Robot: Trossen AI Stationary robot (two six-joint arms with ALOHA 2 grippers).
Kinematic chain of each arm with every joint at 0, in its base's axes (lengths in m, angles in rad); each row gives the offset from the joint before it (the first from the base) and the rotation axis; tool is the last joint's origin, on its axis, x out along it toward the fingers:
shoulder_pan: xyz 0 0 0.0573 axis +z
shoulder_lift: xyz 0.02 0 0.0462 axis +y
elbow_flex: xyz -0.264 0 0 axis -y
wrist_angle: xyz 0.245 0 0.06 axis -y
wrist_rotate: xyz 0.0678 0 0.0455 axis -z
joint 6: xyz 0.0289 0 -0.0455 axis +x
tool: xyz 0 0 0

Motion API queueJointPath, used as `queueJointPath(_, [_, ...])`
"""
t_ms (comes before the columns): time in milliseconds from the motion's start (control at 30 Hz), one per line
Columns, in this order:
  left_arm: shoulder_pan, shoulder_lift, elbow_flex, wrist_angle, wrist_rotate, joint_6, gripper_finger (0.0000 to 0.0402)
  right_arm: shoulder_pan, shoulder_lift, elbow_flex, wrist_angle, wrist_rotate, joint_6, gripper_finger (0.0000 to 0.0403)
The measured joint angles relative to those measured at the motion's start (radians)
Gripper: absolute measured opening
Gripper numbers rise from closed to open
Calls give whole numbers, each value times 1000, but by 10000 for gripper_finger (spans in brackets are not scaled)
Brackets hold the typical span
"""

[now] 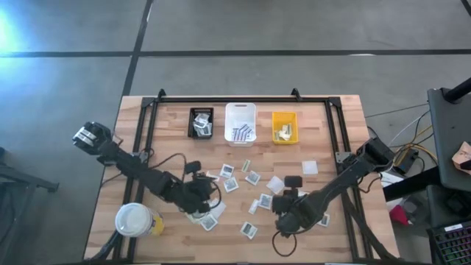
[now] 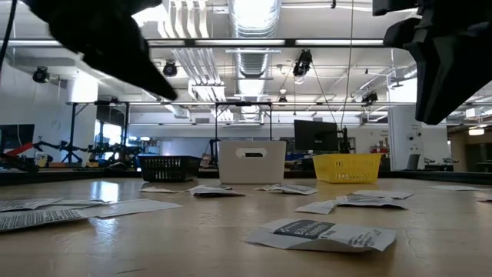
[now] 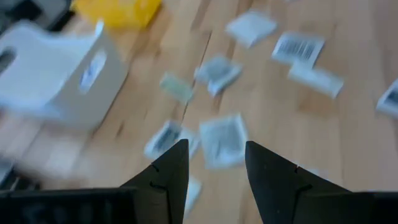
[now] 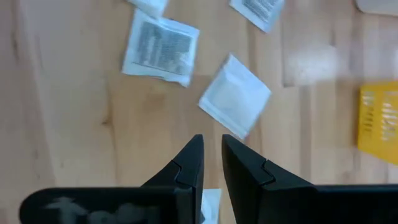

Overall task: Pick & Place First Aid Supplies
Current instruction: Put the blue bandage into the white bin

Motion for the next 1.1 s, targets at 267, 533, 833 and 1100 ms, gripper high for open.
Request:
queueJointPath(267, [142,46,-44,359,166,267,151,-2,-17,-41,-25,64,49,54])
queueJointPath(533, [223,150,-37,526,285,404,151,-27,-67,-175,15,67,188,53])
queueJointPath(833, [291,316,35,692,375,514,123,-72,-196,-374,353,54,197,53])
queueJointPath(1100, [325,397,86,693,375,524,82,-124,-233,-527,666,22,177,53])
